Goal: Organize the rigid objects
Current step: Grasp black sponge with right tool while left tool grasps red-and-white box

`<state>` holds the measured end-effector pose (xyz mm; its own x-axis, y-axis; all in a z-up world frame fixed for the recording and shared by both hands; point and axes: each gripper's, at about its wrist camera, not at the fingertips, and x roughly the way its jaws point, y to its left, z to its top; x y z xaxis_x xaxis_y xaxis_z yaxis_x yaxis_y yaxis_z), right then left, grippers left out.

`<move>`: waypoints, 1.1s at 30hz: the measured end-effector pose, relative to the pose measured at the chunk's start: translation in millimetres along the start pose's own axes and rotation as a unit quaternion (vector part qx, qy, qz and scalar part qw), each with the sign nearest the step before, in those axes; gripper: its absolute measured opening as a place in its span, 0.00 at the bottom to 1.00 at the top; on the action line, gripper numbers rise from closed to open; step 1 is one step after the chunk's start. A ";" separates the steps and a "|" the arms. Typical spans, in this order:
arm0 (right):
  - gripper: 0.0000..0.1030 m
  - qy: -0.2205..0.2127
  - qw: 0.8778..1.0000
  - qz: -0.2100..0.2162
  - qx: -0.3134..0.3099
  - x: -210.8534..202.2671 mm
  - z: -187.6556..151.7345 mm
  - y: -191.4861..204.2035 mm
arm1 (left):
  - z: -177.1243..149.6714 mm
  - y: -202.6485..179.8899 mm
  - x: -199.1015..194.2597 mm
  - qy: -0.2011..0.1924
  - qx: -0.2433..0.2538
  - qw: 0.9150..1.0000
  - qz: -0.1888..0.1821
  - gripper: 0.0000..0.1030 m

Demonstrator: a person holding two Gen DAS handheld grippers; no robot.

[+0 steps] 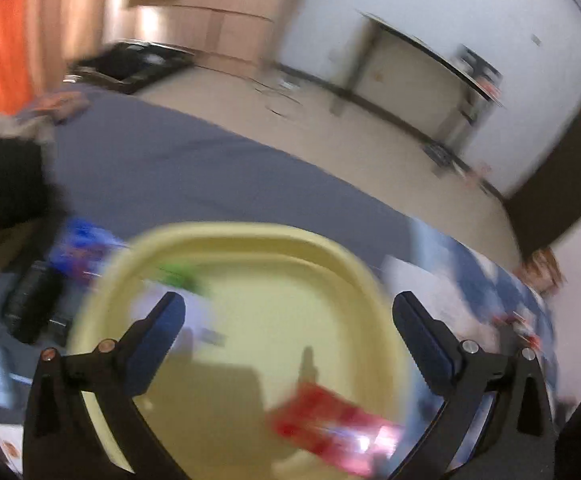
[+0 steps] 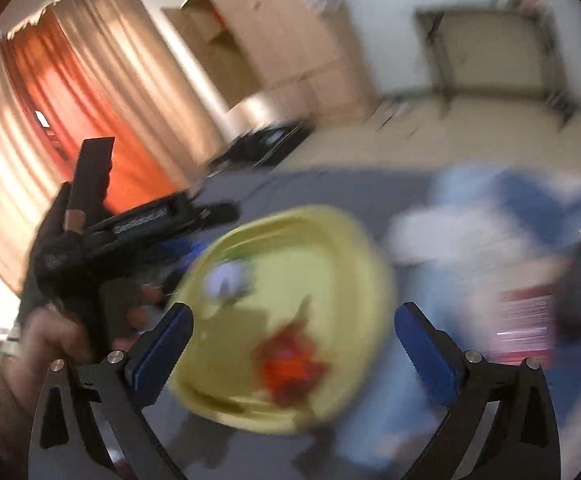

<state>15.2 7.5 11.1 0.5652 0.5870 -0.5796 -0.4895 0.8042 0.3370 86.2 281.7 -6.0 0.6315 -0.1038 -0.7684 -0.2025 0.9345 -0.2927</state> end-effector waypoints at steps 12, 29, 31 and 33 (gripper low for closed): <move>1.00 0.017 0.968 -0.248 0.016 -133.4 -70.0 -227.5 | -87.8 -189.9 80.8 0.099 0.096 0.990 -0.007 1.00; 0.64 -0.084 0.967 -0.235 -0.051 -153.8 -43.2 -224.5 | -67.4 -160.5 50.0 0.093 0.099 0.989 -0.055 0.23; 0.64 -0.089 0.973 -0.200 -0.079 -146.2 -27.2 -189.8 | -56.2 -132.4 22.7 0.070 0.108 0.991 -0.040 0.23; 0.64 -0.069 0.981 -0.153 -0.098 -115.3 -9.9 -147.0 | -47.7 -97.5 5.6 0.056 0.125 0.991 0.000 0.23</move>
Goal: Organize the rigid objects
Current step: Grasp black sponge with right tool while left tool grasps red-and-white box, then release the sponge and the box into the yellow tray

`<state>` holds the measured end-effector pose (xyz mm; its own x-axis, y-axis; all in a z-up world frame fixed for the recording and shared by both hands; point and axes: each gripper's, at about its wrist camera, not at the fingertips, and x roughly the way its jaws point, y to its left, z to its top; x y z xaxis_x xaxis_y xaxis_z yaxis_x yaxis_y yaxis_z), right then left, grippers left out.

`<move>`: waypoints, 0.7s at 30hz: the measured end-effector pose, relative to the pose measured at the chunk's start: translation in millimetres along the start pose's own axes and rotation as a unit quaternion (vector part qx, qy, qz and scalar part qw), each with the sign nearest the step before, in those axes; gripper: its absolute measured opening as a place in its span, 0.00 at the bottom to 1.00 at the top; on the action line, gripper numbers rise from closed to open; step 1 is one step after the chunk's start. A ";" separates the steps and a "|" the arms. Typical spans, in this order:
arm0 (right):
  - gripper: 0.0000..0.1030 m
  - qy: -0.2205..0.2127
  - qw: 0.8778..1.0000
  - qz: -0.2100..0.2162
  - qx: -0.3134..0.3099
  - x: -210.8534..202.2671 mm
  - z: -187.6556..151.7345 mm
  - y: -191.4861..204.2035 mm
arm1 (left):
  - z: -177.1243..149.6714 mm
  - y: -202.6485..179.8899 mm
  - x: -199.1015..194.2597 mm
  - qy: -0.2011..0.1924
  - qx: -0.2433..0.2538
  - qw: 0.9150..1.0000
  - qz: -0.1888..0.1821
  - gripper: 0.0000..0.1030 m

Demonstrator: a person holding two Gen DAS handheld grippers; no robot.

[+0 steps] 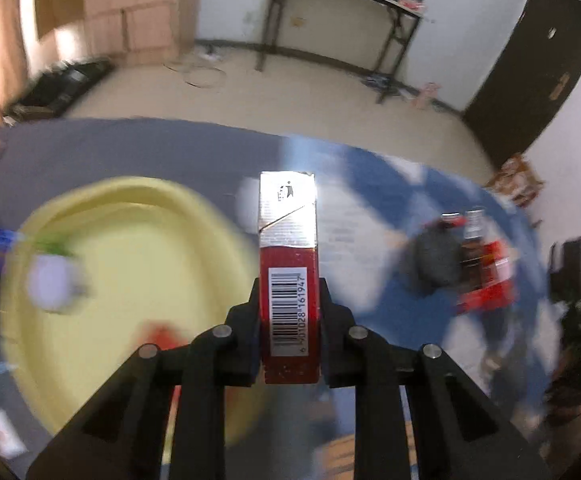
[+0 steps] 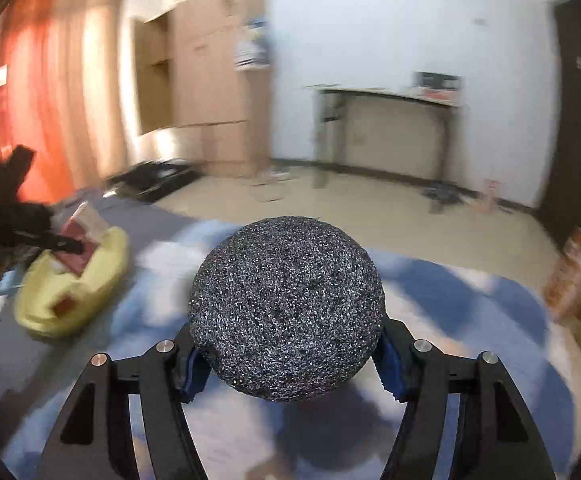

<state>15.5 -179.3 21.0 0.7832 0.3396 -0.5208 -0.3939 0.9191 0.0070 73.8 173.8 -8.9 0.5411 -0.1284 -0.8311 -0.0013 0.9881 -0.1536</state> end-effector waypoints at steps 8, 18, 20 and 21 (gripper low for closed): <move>0.64 0.094 0.979 0.177 -0.047 145.8 62.9 195.4 | -54.8 142.5 -12.8 0.033 -0.108 0.991 0.071 0.23; 0.64 0.191 0.950 0.156 -0.190 270.2 60.5 302.8 | -83.4 166.3 24.4 0.078 -0.130 0.987 0.045 0.23; 0.64 0.198 0.948 0.150 -0.196 280.8 57.7 305.8 | -83.9 166.9 26.8 0.078 -0.125 0.988 0.049 0.23; 0.64 0.202 0.948 0.145 -0.198 285.2 55.3 306.3 | -83.3 164.4 28.9 0.078 -0.125 0.988 0.048 0.23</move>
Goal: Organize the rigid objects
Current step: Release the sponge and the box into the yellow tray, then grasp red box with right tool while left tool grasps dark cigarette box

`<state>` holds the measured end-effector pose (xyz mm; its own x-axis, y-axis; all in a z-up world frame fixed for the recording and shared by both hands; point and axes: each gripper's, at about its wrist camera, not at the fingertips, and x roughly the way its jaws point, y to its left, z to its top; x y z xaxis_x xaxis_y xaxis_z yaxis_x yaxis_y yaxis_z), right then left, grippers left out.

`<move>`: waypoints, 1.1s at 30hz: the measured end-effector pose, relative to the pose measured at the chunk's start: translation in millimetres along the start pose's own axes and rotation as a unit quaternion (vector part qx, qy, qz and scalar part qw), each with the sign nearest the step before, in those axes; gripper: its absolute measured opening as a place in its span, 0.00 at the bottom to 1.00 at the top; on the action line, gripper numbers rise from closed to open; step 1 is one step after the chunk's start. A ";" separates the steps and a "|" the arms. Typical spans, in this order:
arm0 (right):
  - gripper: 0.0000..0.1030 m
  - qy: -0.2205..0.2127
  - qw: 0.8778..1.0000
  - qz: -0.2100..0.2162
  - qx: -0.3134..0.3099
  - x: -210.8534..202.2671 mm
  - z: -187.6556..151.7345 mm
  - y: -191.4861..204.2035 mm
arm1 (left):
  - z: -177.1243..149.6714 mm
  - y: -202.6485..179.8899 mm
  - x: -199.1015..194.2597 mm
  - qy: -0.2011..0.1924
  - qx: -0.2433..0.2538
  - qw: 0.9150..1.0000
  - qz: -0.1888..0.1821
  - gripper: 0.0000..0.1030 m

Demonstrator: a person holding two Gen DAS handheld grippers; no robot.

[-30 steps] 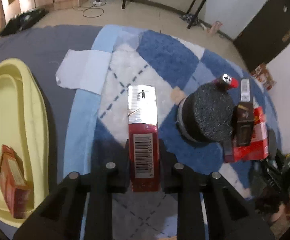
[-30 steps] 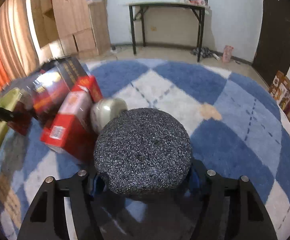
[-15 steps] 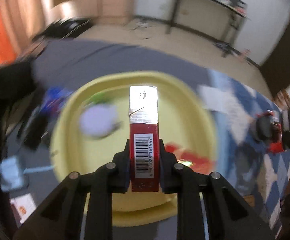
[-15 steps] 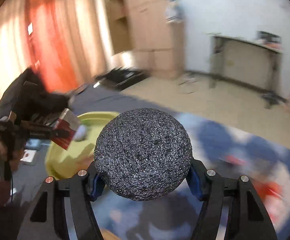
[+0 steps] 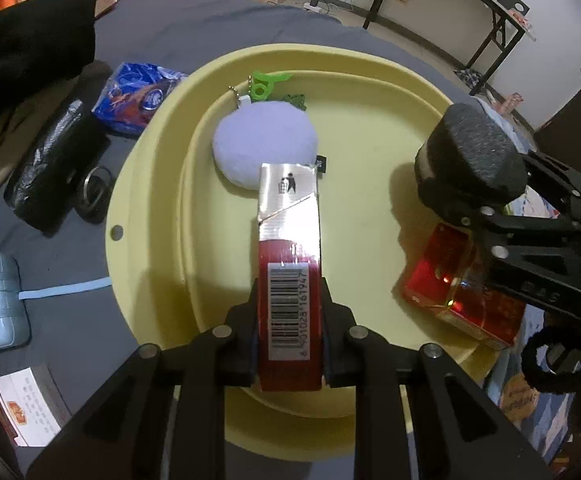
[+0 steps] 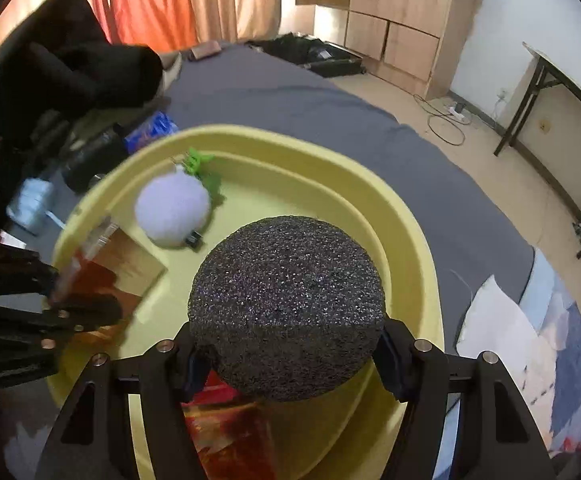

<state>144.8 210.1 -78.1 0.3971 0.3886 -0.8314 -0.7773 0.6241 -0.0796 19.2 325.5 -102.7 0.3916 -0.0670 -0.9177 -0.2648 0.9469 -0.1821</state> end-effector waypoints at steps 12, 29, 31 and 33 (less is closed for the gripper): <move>1.00 -0.084 0.995 0.015 0.043 -59.3 -20.2 7.1 | -7.4 20.6 -43.1 -0.055 -0.015 0.997 -0.044 0.81; 1.00 -0.119 0.933 -0.167 0.294 -231.3 -296.6 -172.1 | 31.0 -278.9 -29.7 -0.050 0.182 0.969 -0.162 1.00; 1.00 -0.128 0.927 -0.158 0.314 -236.8 -311.0 -182.6 | 32.8 -299.0 -21.1 -0.032 0.172 0.969 -0.172 1.00; 1.00 -0.139 0.929 -0.144 0.313 -238.4 -314.9 -185.4 | 26.9 -325.1 -20.4 -0.033 0.206 0.960 -0.187 1.00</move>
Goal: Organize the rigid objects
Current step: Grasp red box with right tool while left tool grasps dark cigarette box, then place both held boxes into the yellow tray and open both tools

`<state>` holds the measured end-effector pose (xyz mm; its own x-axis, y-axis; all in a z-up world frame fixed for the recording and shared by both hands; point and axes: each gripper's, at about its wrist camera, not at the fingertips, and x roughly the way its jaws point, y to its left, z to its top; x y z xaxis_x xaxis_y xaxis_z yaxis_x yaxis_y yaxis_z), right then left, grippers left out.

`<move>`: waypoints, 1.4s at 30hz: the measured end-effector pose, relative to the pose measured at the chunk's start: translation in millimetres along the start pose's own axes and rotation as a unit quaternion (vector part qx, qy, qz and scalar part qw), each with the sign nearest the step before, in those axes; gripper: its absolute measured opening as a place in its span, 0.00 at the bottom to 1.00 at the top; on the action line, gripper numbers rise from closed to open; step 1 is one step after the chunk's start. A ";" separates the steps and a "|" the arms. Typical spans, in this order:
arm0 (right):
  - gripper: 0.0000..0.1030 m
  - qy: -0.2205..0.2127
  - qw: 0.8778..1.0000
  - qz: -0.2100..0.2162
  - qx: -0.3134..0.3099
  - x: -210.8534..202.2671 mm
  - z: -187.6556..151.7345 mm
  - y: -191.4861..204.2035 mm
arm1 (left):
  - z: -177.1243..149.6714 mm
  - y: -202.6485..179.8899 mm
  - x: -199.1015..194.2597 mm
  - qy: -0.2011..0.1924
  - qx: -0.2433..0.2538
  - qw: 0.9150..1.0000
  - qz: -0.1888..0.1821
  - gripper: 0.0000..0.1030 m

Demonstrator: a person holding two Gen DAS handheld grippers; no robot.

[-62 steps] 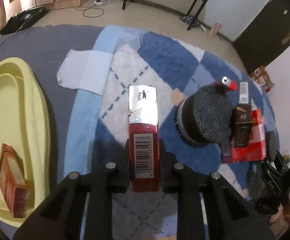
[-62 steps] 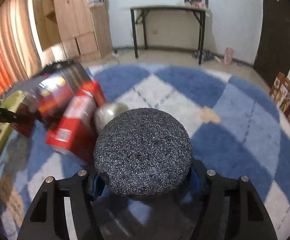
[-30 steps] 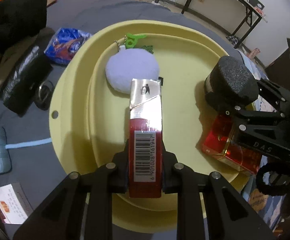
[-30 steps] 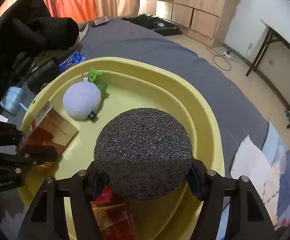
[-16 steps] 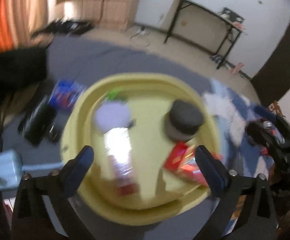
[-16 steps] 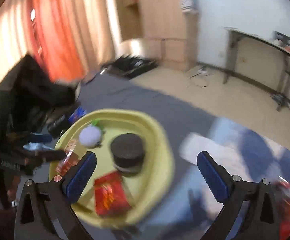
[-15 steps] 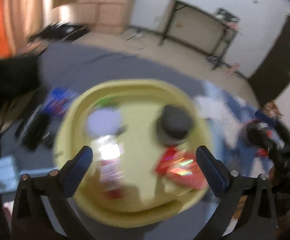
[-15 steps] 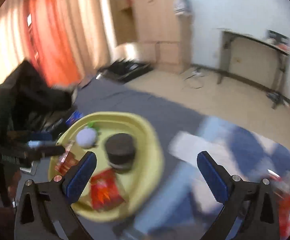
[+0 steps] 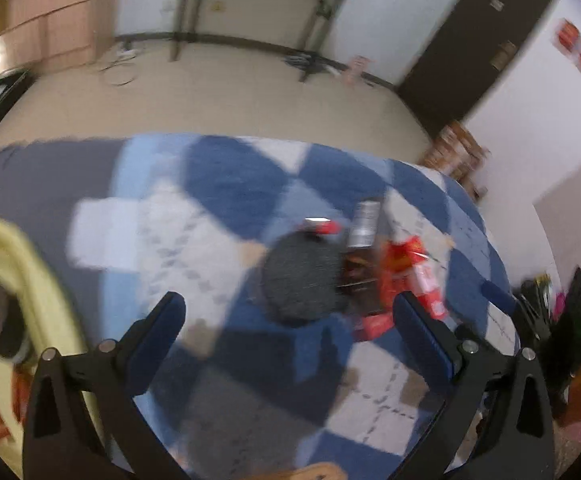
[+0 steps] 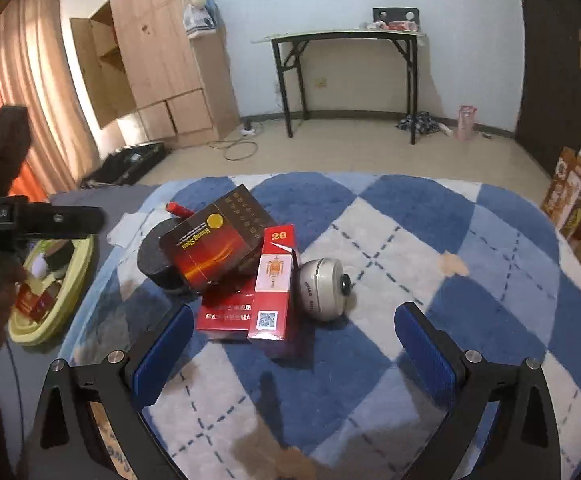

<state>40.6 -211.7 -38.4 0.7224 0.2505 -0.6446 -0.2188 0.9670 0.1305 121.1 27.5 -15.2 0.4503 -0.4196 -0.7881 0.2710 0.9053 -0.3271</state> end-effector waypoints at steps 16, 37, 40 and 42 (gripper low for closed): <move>0.50 0.022 1.000 -0.016 0.013 49.1 8.8 -15.9 | 15.2 -65.7 69.9 0.058 0.111 0.992 -0.034 0.44; 0.21 0.000 1.000 -0.011 0.012 3.3 -38.2 -33.6 | 39.2 -98.8 102.6 0.064 0.067 0.994 0.053 0.96; 0.21 -0.001 1.000 -0.018 -0.008 0.8 -40.9 -27.9 | 44.7 -95.6 121.7 0.083 0.059 0.992 0.069 0.69; 0.21 -0.002 1.000 -0.016 -0.018 -1.5 -38.7 -26.1 | 46.6 -91.9 125.4 0.085 0.048 0.993 0.070 0.65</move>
<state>19.8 -239.2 -69.9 0.7314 0.2202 -0.6454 -0.2200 0.9720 0.0824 192.3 -111.4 -59.6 0.3419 -0.2659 -0.9013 0.2999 0.9399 -0.1635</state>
